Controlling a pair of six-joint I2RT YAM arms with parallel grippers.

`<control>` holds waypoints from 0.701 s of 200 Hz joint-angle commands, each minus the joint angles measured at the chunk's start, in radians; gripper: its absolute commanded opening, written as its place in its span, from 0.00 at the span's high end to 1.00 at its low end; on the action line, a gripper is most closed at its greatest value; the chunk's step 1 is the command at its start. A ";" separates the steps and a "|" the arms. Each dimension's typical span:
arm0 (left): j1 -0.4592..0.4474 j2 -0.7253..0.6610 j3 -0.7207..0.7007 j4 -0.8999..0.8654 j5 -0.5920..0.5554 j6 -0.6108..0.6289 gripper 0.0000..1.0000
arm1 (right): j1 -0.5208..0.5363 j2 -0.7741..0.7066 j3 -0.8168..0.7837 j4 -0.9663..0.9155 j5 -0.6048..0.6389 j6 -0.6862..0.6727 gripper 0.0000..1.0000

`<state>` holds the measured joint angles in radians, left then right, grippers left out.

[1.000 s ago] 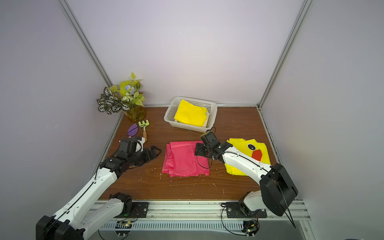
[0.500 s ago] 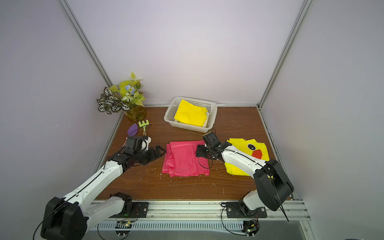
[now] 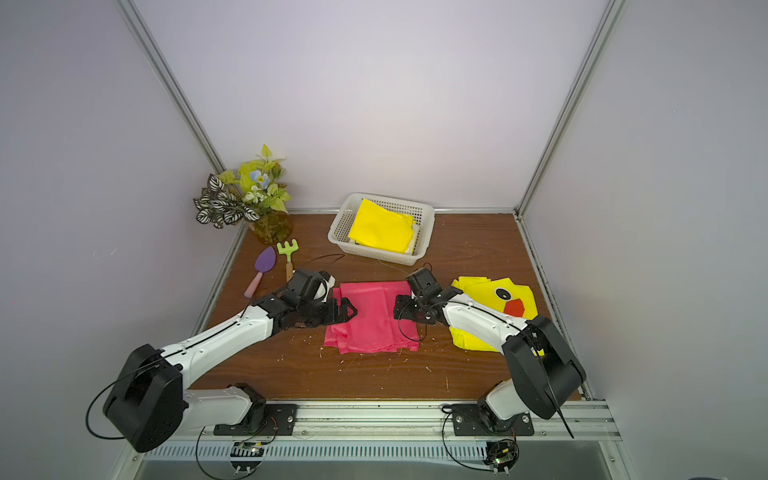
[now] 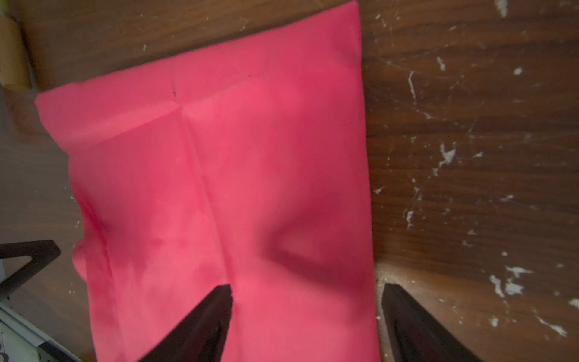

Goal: Put the folded raincoat in the basket
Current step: Pick up the raincoat from the center of the board.

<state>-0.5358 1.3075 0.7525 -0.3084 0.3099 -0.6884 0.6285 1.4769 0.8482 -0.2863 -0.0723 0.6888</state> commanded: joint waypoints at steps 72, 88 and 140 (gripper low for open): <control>0.001 0.154 0.079 -0.055 -0.111 0.036 0.00 | -0.033 0.103 0.042 0.034 -0.054 -0.100 0.16; 0.005 0.180 0.086 -0.066 -0.118 0.061 0.00 | -0.035 0.111 0.032 0.045 -0.057 -0.103 0.16; 0.081 0.164 0.063 -0.079 -0.121 0.097 0.00 | -0.031 0.130 -0.020 0.096 -0.093 -0.073 0.17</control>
<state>-0.4850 1.4929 0.8215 -0.3717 0.1959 -0.6380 0.5941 1.6028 0.8574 -0.2211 -0.1299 0.6052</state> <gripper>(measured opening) 0.998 0.831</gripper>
